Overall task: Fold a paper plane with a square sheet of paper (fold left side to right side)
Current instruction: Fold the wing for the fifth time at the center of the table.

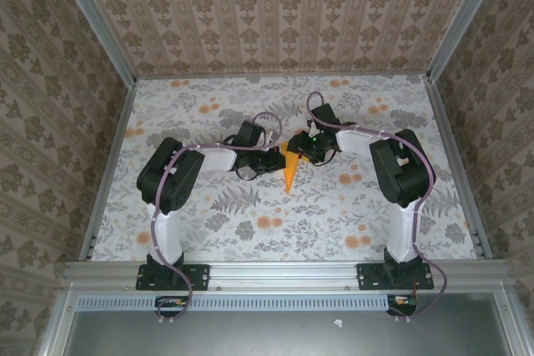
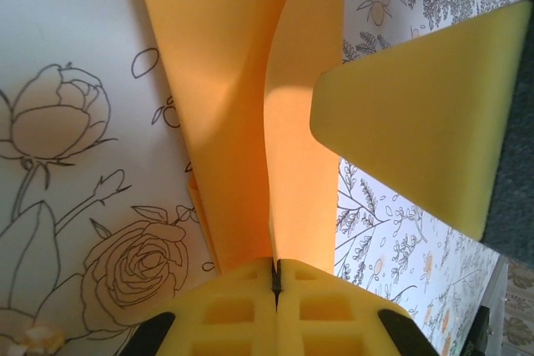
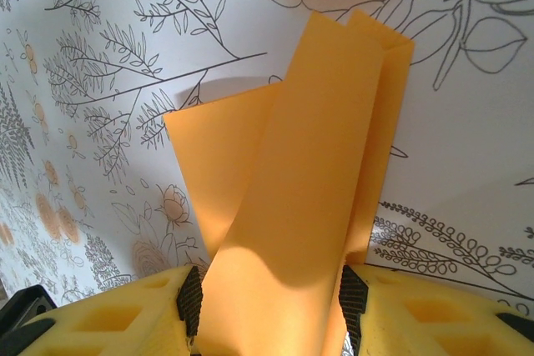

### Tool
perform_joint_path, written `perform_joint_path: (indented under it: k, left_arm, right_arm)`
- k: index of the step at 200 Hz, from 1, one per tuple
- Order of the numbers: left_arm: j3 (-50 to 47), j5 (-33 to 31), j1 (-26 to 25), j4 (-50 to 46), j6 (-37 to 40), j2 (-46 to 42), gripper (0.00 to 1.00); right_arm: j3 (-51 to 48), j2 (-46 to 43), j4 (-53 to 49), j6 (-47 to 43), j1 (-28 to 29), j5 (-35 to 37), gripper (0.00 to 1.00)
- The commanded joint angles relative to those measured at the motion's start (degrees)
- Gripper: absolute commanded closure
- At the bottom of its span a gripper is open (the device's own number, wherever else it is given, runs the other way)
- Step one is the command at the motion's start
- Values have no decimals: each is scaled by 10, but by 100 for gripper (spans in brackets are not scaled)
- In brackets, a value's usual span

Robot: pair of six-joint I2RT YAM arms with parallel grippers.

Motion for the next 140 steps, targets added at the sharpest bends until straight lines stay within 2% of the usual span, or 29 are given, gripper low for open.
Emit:
perform_joint_path:
  k: [1, 60, 101, 112, 140]
  left_arm:
    - [9, -8, 6, -10, 13, 18, 100]
    - [11, -18, 6, -17, 12, 33, 100]
    - [11, -17, 6, -20, 16, 34, 100]
    - [12, -17, 6, -21, 16, 36, 100]
    - [14, -16, 6, -22, 17, 35, 100]
  right_arm:
    - [1, 10, -35, -11, 5, 12, 48]
    - [-3, -17, -15, -11, 2, 9, 47]
    - [-31, -74, -5, -16, -13, 18, 49]
    - [-34, -82, -6, -17, -12, 18, 52]
    - [-25, -59, -2, -16, -12, 3, 78]
